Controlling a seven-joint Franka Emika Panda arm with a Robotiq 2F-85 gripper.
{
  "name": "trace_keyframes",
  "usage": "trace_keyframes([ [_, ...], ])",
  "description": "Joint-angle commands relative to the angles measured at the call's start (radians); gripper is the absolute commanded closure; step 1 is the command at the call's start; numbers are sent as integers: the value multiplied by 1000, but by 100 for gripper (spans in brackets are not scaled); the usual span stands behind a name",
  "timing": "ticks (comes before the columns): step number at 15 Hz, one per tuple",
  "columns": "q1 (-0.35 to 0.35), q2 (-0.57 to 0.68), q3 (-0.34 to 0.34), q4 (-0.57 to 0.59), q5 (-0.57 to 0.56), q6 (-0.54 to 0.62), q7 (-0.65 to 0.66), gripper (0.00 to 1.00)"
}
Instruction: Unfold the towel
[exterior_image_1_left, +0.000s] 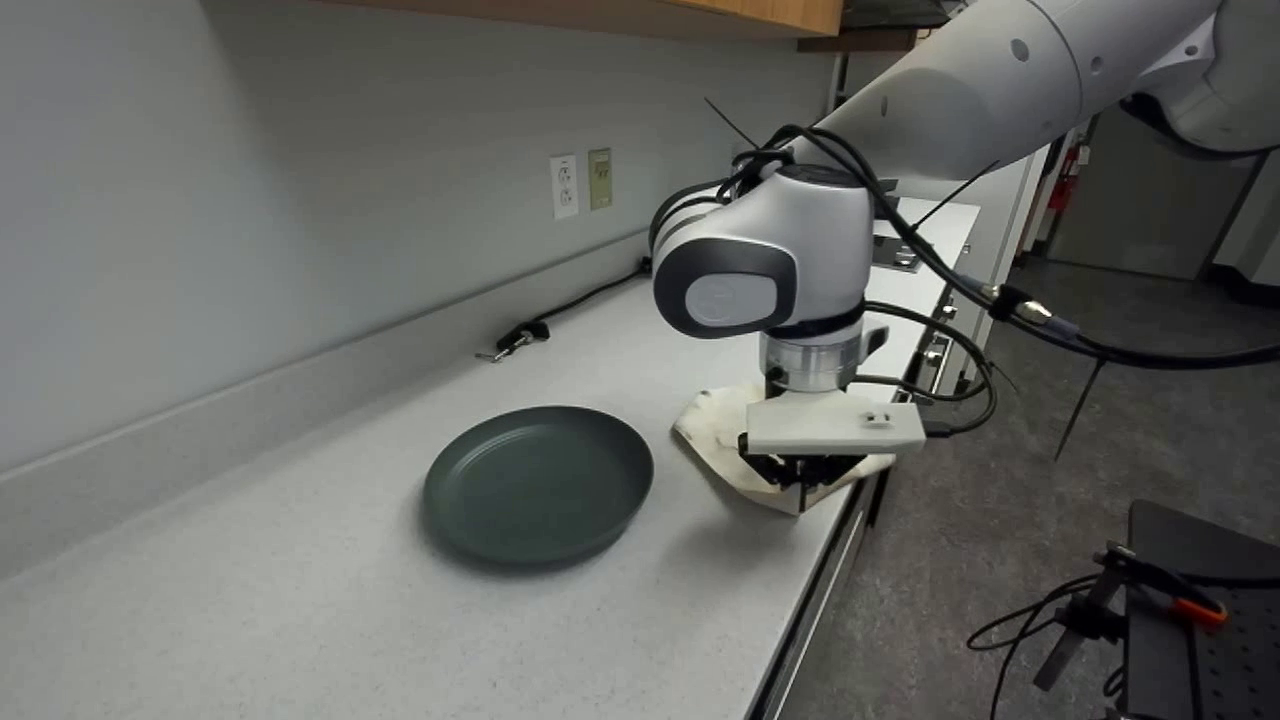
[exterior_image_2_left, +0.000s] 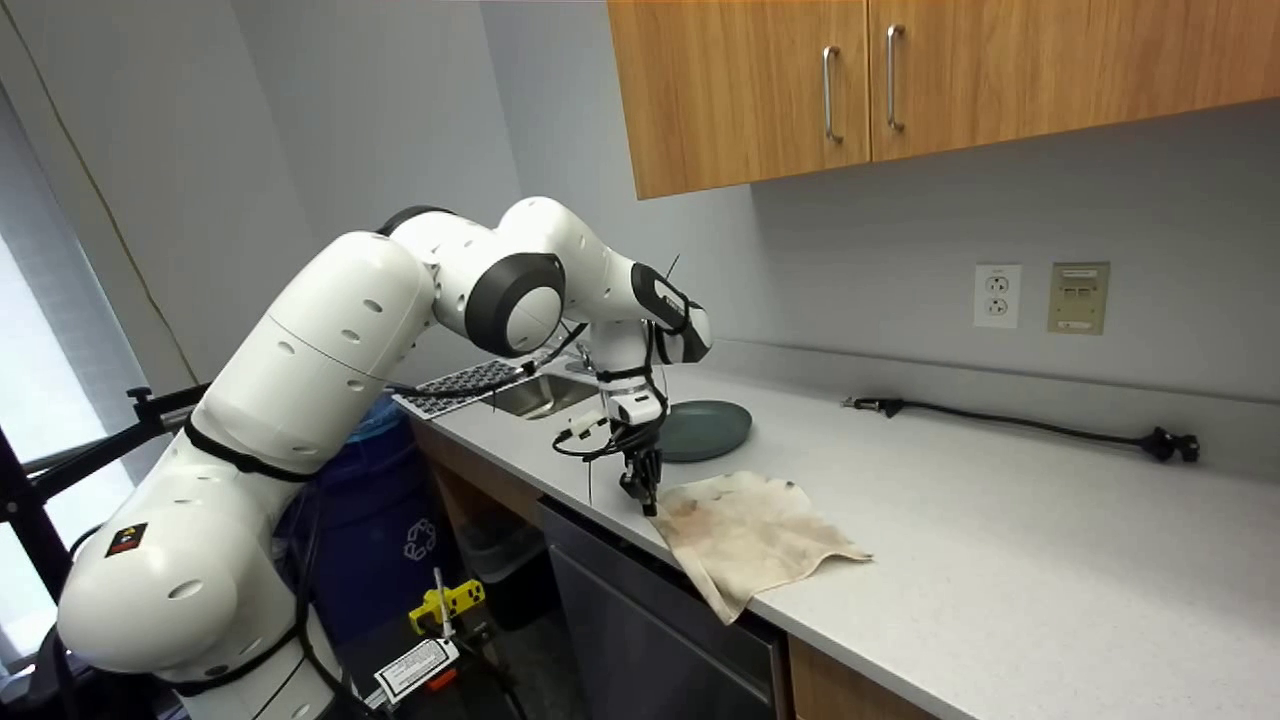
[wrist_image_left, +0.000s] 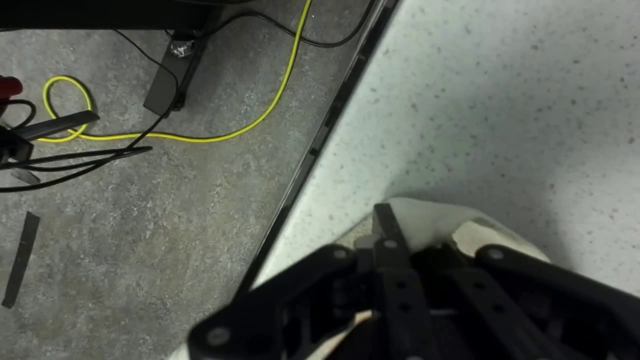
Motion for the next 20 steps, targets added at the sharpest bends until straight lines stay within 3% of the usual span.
trace_keyframes([
  [1, 2, -7, 12, -36, 7, 31, 16, 100],
  [2, 2, -7, 18, -42, 7, 33, 21, 100],
  [3, 0, -6, 27, -42, 8, 40, 26, 73],
  [5, -1, -4, 36, -43, 7, 49, 29, 66],
  [14, -43, -2, 98, -53, 7, 86, 22, 0],
  [20, -80, -50, 67, -68, 13, 55, -110, 0],
])
